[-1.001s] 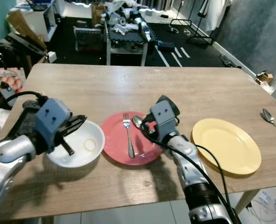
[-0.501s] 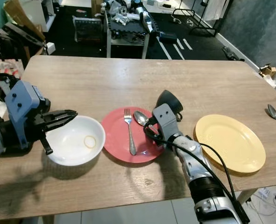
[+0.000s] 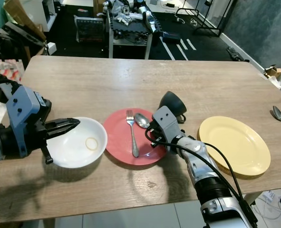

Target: Setting the table

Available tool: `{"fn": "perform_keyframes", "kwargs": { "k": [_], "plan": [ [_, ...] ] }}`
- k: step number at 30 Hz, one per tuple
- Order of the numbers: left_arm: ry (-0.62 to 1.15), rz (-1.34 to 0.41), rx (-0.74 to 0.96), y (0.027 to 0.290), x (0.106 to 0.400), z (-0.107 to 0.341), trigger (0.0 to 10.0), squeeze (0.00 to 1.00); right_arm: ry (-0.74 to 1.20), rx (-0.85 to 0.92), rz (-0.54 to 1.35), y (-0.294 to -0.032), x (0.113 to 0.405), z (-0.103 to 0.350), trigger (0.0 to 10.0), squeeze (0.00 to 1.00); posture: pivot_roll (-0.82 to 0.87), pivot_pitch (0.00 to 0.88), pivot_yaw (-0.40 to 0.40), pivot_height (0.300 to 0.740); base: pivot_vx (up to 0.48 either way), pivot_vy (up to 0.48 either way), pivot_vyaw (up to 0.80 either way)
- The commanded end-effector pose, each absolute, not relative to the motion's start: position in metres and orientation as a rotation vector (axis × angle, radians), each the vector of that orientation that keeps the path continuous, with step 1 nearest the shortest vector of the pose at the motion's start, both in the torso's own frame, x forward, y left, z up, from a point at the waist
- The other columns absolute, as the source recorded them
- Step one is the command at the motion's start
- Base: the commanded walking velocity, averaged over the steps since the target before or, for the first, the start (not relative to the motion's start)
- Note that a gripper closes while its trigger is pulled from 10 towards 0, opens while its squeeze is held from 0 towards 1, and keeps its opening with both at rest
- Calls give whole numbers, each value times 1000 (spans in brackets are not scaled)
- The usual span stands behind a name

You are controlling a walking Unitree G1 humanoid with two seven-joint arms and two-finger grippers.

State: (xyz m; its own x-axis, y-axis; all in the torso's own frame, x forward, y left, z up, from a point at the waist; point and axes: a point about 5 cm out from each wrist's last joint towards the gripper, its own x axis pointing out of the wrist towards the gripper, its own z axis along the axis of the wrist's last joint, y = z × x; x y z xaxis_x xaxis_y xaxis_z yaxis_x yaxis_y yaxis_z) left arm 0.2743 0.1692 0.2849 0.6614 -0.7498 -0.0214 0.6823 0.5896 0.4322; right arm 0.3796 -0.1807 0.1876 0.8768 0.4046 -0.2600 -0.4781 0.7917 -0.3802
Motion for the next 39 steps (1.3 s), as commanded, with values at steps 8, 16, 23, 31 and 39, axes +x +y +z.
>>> {"fn": "perform_keyframes", "kwargs": {
  "k": [8, 16, 23, 31, 39],
  "plan": [
    [-177, -831, 406, 164, 273, 281, 10000, 0, 236, -258, 482, -182, 371, 167, 0, 0, 126, 226, 0, 740, 0, 0, 0],
    [-198, -729, 354, 159, 283, 276, 10000, 0, -195, 131, 464, -164, 349, 224, 10000, 0, 121, 214, 15, 740, 0, 0, 0],
    [-209, -657, 305, 152, 291, 273, 10000, 0, -366, 183, 300, -171, 327, 244, 10000, 0, 108, 206, 29, 740, 0, 0, 0],
    [-183, -604, 256, 135, 293, 257, 10000, 0, -423, 148, 75, -179, 312, 242, 10000, 0, 88, 195, 41, 740, 0, 0, 0],
    [-178, -468, 220, 131, 303, 249, 10000, 0, -417, 172, -121, -194, 303, 233, 10000, 0, 89, 171, 42, 740, 0, 0, 0]
  ]
}}
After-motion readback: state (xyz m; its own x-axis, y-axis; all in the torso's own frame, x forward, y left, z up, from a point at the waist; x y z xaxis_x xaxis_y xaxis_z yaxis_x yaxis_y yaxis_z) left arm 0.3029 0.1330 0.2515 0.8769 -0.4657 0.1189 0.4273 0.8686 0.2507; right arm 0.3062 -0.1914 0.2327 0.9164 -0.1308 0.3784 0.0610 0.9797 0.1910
